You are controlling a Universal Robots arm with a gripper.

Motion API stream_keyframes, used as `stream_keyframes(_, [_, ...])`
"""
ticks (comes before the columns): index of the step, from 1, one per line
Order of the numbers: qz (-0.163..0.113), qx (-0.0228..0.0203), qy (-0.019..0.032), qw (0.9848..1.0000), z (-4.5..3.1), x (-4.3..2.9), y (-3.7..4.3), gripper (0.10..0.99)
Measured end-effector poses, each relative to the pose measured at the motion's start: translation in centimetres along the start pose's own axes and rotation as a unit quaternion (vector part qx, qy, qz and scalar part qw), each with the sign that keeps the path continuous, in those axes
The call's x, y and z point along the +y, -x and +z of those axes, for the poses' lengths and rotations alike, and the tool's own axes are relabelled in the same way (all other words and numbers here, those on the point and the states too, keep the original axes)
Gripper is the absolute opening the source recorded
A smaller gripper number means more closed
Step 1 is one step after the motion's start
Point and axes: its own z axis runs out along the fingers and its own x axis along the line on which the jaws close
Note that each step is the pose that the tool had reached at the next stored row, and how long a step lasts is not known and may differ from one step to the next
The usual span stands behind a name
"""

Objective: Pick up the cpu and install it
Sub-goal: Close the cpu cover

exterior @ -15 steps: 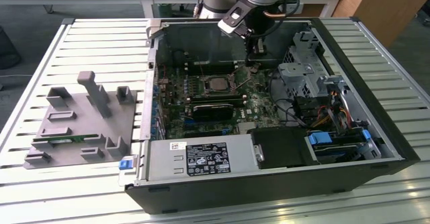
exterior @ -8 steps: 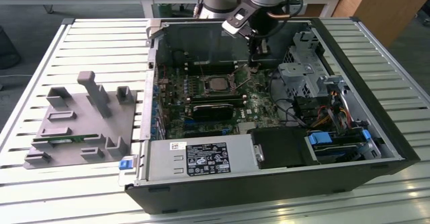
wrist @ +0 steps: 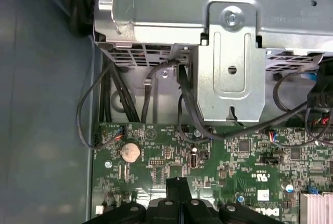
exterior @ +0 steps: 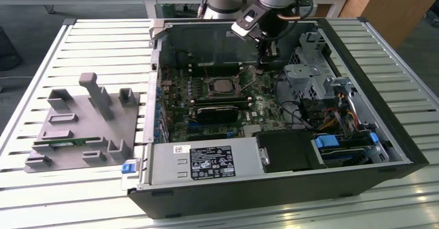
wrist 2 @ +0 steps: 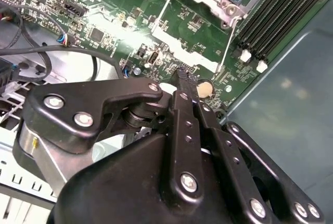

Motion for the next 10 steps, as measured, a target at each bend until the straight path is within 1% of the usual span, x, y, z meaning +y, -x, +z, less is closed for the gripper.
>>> stream_keyframes(3, [0.0, -0.0002, 0.0, 1.0, 0.32, 0.16, -0.01, 0.106])
stream_keyframes(8, [0.0, -0.0003, -0.0013, 1.0, 1.16, 0.17, -0.03, 0.106])
stream_keyframes(10, [0.0, -0.0003, -0.0016, 1.0, 1.23, 0.09, -0.03, 0.106])
